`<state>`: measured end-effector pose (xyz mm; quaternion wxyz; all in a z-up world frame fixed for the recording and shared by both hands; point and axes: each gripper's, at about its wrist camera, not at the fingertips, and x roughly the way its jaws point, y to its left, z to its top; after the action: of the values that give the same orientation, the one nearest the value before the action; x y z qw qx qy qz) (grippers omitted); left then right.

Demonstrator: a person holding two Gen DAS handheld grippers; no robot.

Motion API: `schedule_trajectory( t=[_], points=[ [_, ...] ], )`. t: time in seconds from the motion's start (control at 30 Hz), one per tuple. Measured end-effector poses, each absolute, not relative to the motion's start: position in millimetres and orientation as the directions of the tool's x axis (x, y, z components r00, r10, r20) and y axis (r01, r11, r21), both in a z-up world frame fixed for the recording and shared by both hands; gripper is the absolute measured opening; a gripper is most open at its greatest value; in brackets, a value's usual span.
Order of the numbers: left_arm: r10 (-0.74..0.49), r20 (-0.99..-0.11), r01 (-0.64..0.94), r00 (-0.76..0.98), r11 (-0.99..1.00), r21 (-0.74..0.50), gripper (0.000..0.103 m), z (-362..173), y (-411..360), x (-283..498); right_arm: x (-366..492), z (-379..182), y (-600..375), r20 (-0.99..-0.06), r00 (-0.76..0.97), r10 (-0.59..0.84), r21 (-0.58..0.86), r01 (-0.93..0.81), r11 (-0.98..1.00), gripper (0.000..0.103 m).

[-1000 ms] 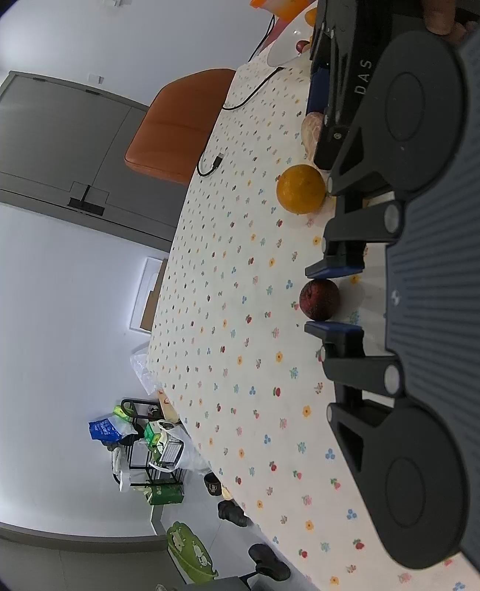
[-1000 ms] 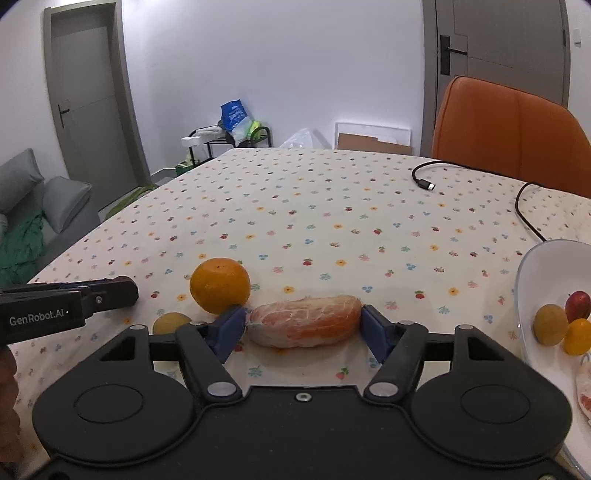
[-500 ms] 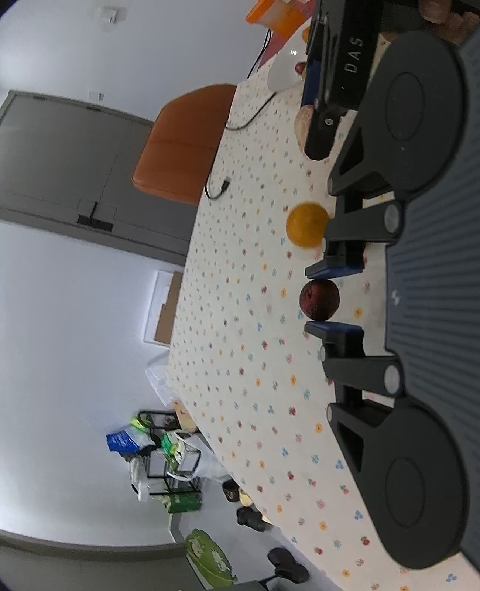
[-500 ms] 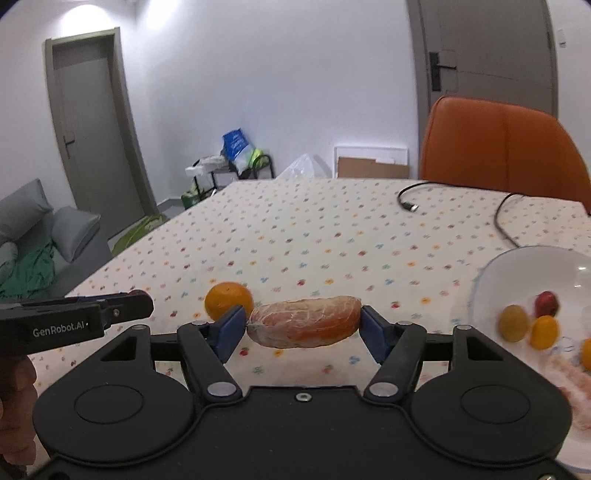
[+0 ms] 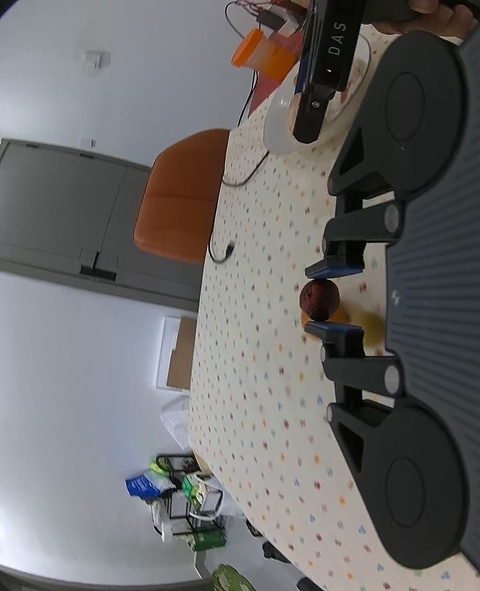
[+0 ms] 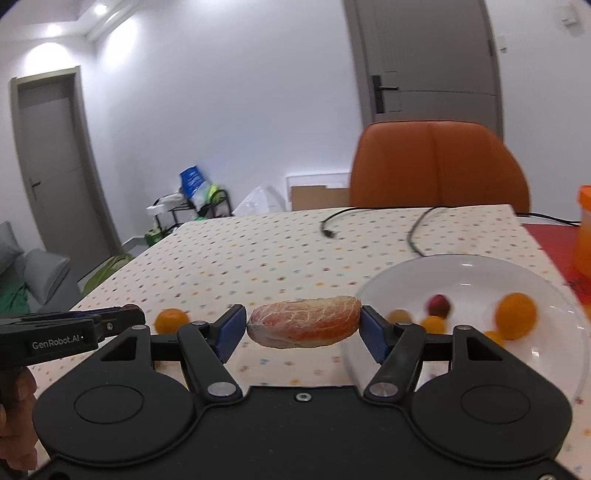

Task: Organize fruits
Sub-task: 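Carry the plum and pomelo segment into the bowl and open both grippers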

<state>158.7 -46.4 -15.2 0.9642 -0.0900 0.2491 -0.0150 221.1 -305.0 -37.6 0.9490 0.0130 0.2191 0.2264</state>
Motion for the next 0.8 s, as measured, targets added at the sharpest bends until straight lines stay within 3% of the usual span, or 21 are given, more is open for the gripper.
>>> schedule_trajectory(
  t=[0.8],
  points=[
    [-0.243, -0.464, 0.216, 0.852, 0.970, -0.110, 0.023, -6, -155, 188, 224, -49, -419, -0.381, 0.892, 0.242, 0.165, -0.192, 0.967, 0.064]
  ],
)
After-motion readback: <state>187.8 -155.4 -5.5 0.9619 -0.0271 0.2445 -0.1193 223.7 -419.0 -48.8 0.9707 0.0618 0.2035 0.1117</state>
